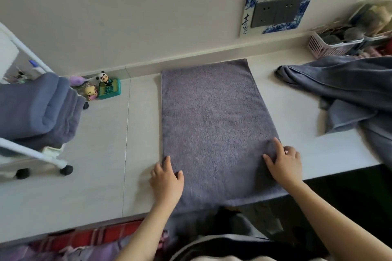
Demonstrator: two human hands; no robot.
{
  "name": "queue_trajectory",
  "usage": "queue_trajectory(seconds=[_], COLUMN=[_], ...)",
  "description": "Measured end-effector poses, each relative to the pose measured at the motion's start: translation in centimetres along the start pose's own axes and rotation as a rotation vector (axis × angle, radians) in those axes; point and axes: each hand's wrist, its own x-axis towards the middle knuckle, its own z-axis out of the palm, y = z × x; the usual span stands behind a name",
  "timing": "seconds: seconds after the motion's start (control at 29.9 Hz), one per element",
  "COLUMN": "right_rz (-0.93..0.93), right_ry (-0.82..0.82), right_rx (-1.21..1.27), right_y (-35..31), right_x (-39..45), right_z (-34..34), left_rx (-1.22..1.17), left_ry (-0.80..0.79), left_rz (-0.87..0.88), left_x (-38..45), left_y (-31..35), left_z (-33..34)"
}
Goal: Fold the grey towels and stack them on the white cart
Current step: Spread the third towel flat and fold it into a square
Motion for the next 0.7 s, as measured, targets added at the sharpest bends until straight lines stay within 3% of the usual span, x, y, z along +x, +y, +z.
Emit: queue_trajectory(seconds=[0.1,0.27,0.4,0.6,0.7], right_rz=[0.047,0.012,-0.095,-0.237,-0.166], right_ry=[-0.038,-0.106,-0.1,-0.276,-0.37], right_rx=[0.235,0.39,0.484,0.454,0.619], right_y=[0.6,0.5,0.9,2.3,2.4], right_x=[-1.6,-3.2,-4.7,-6.4,-6.3], right_z=[-0.2,-1.1,-2.2,-2.8,-3.2], left_rx=[-0.232,-0.51,-0.646,-0.714,-0.821], left_ry=[0.006,-0.043,-0.012,0.002,0.012], left_rz=[-0.072,-0.213,-0.115,-0.077,-0.025], left_x=[-2.1,-2.6,-2.9,-3.5,-3.8], left_y=[-0.1,-1.2,-3.1,-5.8,-6.1], left_z=[-0.3,-0.5,-1.8,-3.1,-4.2])
